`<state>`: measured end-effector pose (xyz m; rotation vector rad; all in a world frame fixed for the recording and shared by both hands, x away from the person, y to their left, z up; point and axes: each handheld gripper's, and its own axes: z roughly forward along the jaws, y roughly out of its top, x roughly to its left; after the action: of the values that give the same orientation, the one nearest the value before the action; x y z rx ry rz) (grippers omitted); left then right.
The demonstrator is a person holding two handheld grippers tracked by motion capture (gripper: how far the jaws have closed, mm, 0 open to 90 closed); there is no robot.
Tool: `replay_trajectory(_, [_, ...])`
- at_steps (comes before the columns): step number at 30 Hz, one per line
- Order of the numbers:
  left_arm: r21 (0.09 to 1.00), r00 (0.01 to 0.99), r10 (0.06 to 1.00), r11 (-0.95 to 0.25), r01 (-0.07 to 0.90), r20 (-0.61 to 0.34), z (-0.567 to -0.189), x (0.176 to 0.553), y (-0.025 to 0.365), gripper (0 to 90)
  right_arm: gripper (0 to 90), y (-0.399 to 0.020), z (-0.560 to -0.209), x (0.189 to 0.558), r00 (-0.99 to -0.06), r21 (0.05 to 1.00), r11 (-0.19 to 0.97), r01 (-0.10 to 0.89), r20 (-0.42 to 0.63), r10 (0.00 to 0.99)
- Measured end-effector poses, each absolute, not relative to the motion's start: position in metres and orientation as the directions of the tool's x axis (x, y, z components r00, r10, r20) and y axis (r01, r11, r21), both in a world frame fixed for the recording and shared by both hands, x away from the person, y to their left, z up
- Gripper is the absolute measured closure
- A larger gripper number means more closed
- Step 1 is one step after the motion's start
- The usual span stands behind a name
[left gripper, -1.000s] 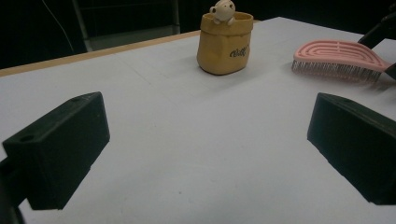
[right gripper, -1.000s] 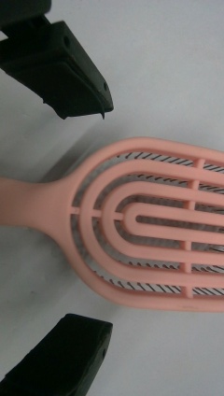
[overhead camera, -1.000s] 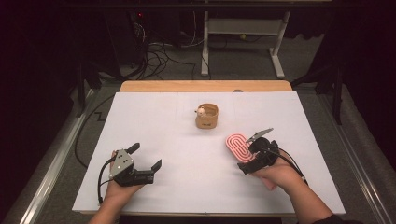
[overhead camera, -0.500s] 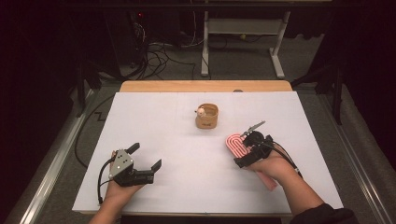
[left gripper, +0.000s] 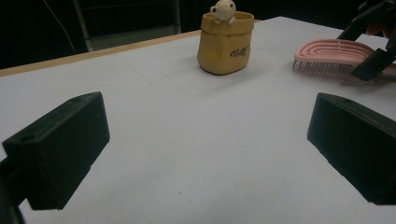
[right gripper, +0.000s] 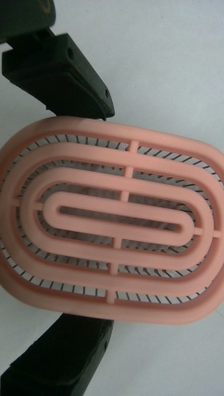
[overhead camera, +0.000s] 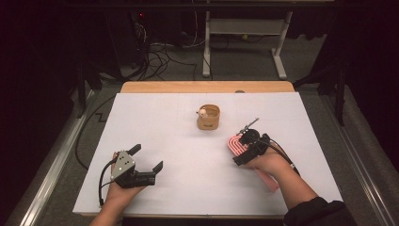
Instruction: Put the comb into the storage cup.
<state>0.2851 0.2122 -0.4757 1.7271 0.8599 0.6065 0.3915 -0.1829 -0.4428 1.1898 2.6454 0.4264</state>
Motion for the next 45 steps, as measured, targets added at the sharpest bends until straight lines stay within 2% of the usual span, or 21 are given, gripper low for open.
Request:
replay_trajectory(3, [0.951, 0.611, 0.792, -0.179, 0.251, -0.013, -0.4757, 0.2851, 0.2124, 0.0, 7.1, -0.1815, -0.4429, 0.3933, -0.652, 0.340, 0.632, 0.696, -0.069, 0.755])
replay_trajectory(4, [0.952, 0.609, 0.793, -0.179, 0.250, -0.010, -0.4754, 0.2852, 0.2129, 0.0, 10.8, -0.1799, -0.4426, 0.3939, -0.649, 0.338, 0.629, 0.700, -0.067, 0.758])
replay_trajectory(8, [0.953, 0.600, 0.800, -0.172, 0.250, -0.013, -0.4753, 0.2856, 0.2139, 0.0, 16.0, -0.1793, -0.4435, 0.3946, -0.648, 0.332, 0.628, 0.704, -0.063, 0.759])
replay_trajectory(24, [0.953, 0.595, 0.803, -0.169, 0.250, -0.014, -0.4754, 0.2858, 0.2143, 0.0, 17.8, -0.1797, -0.4436, 0.3955, -0.634, 0.330, 0.609, 0.722, -0.039, 0.773])
replay_trajectory(45, [0.953, 0.596, 0.803, -0.171, 0.251, -0.013, -0.4759, 0.2860, 0.2143, 0.0, 19.2, -0.1758, -0.4453, 0.3978, -0.634, 0.292, 0.621, 0.728, -0.058, 0.771])
